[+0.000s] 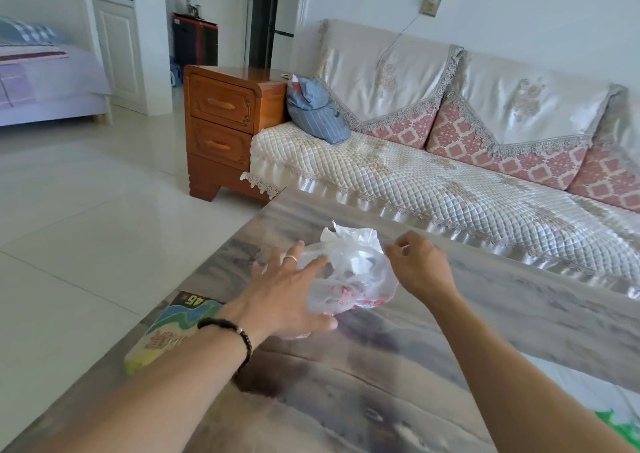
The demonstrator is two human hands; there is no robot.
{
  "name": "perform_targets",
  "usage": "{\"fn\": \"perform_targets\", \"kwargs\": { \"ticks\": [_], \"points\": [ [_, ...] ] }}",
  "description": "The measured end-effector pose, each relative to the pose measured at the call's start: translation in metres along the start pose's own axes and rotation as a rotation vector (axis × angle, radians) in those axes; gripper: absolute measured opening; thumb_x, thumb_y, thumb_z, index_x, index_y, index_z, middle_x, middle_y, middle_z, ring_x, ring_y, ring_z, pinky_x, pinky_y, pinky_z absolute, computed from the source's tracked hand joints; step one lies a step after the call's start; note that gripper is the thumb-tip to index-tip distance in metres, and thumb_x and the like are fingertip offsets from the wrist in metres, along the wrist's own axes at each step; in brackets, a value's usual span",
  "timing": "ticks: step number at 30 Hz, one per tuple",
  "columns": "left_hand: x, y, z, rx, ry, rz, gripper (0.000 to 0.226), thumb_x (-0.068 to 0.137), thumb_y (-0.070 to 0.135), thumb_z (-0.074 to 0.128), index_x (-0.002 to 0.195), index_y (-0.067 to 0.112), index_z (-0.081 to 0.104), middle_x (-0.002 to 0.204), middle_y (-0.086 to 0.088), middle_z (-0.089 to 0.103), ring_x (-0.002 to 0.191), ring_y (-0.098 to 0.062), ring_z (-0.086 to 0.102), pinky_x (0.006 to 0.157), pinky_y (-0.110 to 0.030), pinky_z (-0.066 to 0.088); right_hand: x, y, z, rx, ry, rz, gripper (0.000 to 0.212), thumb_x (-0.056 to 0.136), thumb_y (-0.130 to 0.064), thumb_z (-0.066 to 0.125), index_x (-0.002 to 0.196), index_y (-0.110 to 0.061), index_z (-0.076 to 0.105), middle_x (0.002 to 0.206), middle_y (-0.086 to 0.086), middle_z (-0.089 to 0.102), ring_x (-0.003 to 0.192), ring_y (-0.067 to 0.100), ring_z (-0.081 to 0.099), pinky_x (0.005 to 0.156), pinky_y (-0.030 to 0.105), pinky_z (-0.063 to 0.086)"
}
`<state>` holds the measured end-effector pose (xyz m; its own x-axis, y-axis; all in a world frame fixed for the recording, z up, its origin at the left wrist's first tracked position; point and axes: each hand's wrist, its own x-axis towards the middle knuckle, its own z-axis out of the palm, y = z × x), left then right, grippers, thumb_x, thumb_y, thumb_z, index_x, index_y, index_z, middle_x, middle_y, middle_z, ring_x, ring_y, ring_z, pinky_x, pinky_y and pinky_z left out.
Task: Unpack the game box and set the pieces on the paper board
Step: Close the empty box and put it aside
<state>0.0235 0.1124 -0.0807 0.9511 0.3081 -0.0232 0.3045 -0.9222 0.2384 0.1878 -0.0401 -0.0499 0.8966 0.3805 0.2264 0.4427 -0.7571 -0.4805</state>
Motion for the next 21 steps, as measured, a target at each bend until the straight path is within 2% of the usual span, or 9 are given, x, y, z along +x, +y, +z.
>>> {"fn": "perform_targets", "kwargs": {
  "ticks": [3,5,7,8,11,13,16,18,21],
  "points": [
    [0.019,-0.010,0.008,0.079,-0.084,0.063,0.080,0.078,0.072,0.052,0.145,0.048,0.014,0.161,0.001,-0.001,0.146,-0.036,-0.002,0.113,-0.060,0.016,0.044,0.007,0.020,-0.058,-0.073,-0.011,0.042,0.092,-0.042,0.050,0.124,-0.015,0.053,0.124,0.010,0.059,0.116,0.029,0.053,0.088,0.036,0.042],
    [0.027,-0.022,0.013,0.055,-0.134,0.083,0.075,0.082,0.070,0.050,0.144,0.050,0.014,0.160,0.007,0.003,0.147,-0.031,0.003,0.115,-0.055,0.018,0.066,0.005,0.038,-0.066,-0.196,-0.024,0.058,0.088,-0.052,0.055,0.132,-0.014,0.048,0.131,0.011,0.056,0.123,0.030,0.050,0.098,0.040,0.043],
    [0.032,-0.032,0.015,0.034,-0.149,0.112,0.071,0.083,0.069,0.050,0.144,0.050,0.018,0.157,0.010,0.017,0.145,-0.023,0.016,0.115,-0.048,0.023,0.076,0.003,0.057,-0.156,-0.343,-0.059,0.068,0.084,-0.051,0.062,0.139,-0.014,0.042,0.140,0.010,0.049,0.129,0.030,0.045,0.105,0.042,0.039],
    [0.034,-0.035,0.015,0.030,-0.127,0.132,0.067,0.083,0.068,0.052,0.142,0.047,0.028,0.152,0.010,0.029,0.140,-0.020,0.027,0.112,-0.043,0.029,0.078,0.002,0.065,-0.229,-0.380,-0.102,0.062,0.086,-0.042,0.062,0.138,-0.013,0.044,0.141,0.010,0.049,0.129,0.031,0.045,0.106,0.041,0.038],
    [0.039,-0.042,0.012,-0.029,0.039,0.201,0.038,0.081,0.063,0.061,0.107,0.034,0.062,0.110,0.012,0.060,0.098,-0.006,0.056,0.079,-0.025,0.047,0.076,0.001,0.079,-0.332,-0.302,-0.222,0.037,0.088,-0.022,0.059,0.123,-0.010,0.058,0.126,0.013,0.059,0.117,0.032,0.053,0.094,0.037,0.046],
    [0.038,-0.041,0.010,-0.067,0.105,0.229,0.025,0.083,0.053,0.065,0.081,0.028,0.062,0.087,0.013,0.060,0.077,-0.004,0.055,0.062,-0.022,0.043,0.069,0.005,0.079,-0.286,-0.226,-0.217,0.027,0.086,-0.020,0.061,0.112,-0.010,0.063,0.112,0.013,0.065,0.104,0.032,0.060,0.083,0.038,0.051],
    [0.030,-0.036,0.007,-0.107,0.129,0.226,0.025,0.086,0.041,0.067,0.067,0.028,0.056,0.075,0.012,0.058,0.068,-0.002,0.053,0.055,-0.018,0.036,0.053,0.011,0.066,-0.170,-0.112,-0.146,0.007,0.084,-0.019,0.058,0.084,-0.012,0.058,0.087,0.009,0.064,0.082,0.032,0.059,0.065,0.033,0.044],
    [0.021,-0.030,0.002,-0.130,0.117,0.197,0.024,0.086,0.039,0.067,0.068,0.024,0.059,0.072,0.010,0.060,0.066,-0.004,0.055,0.054,-0.019,0.037,0.040,0.015,0.048,-0.083,-0.042,-0.096,0.023,0.083,-0.018,0.057,0.064,-0.016,0.045,0.068,0.004,0.055,0.069,0.031,0.052,0.058,0.030,0.036],
    [0.007,-0.011,-0.015,-0.207,0.114,0.139,0.031,0.084,0.035,0.070,0.062,0.020,0.054,0.062,0.007,0.058,0.059,-0.010,0.056,0.051,-0.026,0.036,0.013,0.025,0.004,0.022,0.028,-0.044,0.027,0.081,-0.016,0.054,0.058,-0.014,0.039,0.057,0.001,0.047,0.058,0.026,0.046,0.048,0.028,0.031]
  ]
}}
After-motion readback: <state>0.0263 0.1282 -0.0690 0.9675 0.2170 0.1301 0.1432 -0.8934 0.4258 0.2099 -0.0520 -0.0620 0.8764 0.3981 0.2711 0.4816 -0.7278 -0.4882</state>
